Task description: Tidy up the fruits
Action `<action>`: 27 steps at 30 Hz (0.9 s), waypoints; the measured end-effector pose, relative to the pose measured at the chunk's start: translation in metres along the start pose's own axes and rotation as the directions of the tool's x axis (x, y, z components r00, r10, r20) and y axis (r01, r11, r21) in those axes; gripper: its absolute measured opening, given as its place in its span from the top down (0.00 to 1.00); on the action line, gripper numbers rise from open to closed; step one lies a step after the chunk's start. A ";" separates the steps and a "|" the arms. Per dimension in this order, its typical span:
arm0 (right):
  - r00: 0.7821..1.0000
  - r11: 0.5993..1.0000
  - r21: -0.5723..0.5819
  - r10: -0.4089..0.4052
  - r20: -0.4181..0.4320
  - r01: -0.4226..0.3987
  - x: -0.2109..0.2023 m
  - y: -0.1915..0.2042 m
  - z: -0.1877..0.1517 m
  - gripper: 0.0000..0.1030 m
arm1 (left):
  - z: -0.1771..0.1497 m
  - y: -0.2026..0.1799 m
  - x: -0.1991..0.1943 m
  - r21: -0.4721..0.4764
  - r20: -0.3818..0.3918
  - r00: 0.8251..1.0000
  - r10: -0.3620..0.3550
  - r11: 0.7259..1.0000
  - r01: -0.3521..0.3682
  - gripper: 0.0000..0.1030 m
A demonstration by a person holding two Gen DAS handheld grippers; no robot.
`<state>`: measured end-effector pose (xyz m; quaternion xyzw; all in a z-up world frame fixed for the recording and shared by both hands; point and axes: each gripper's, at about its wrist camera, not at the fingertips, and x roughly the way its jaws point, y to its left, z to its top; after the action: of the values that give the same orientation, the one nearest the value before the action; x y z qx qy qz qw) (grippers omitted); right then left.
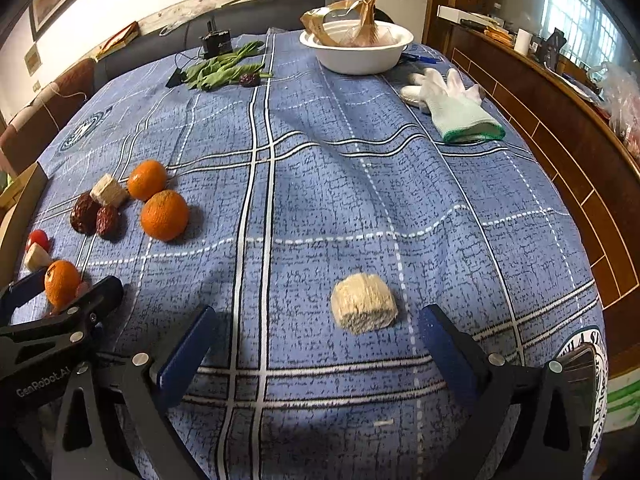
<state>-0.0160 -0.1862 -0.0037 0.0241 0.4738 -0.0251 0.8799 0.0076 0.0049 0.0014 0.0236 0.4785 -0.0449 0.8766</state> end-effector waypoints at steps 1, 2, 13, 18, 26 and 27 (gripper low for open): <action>1.000 1.000 0.001 0.000 0.002 0.000 0.000 0.001 0.000 0.01 | -0.001 -0.001 0.000 0.006 -0.002 1.000 -0.006 1.000 0.006 0.01; 1.000 1.000 0.002 -0.003 0.004 0.003 -0.001 0.000 -0.002 0.01 | -0.001 0.000 -0.001 0.010 -0.004 1.000 -0.014 1.000 0.014 0.01; 0.989 0.998 0.053 0.028 0.146 -0.036 -0.058 0.015 -0.013 0.01 | -0.020 0.036 -0.087 -0.064 0.226 0.974 0.004 0.998 0.011 0.11; 0.952 0.998 0.055 0.015 0.307 -0.034 -0.100 0.038 -0.026 0.01 | -0.030 0.048 -0.128 -0.083 0.334 0.941 0.058 0.996 -0.032 0.11; 0.917 0.997 0.071 -0.003 0.400 -0.027 -0.131 0.062 -0.047 0.01 | -0.052 0.063 -0.193 -0.140 0.502 0.852 0.146 0.986 -0.086 0.11; 0.910 0.997 0.080 -0.015 0.415 -0.020 -0.135 0.063 -0.050 0.01 | -0.055 0.064 -0.201 -0.147 0.519 0.841 0.155 0.985 -0.091 0.11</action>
<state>-0.1275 -0.1176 0.0825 0.0552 0.2747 -0.0479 0.9588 -0.1400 0.0846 0.1402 -0.0103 0.2184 0.0347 0.9752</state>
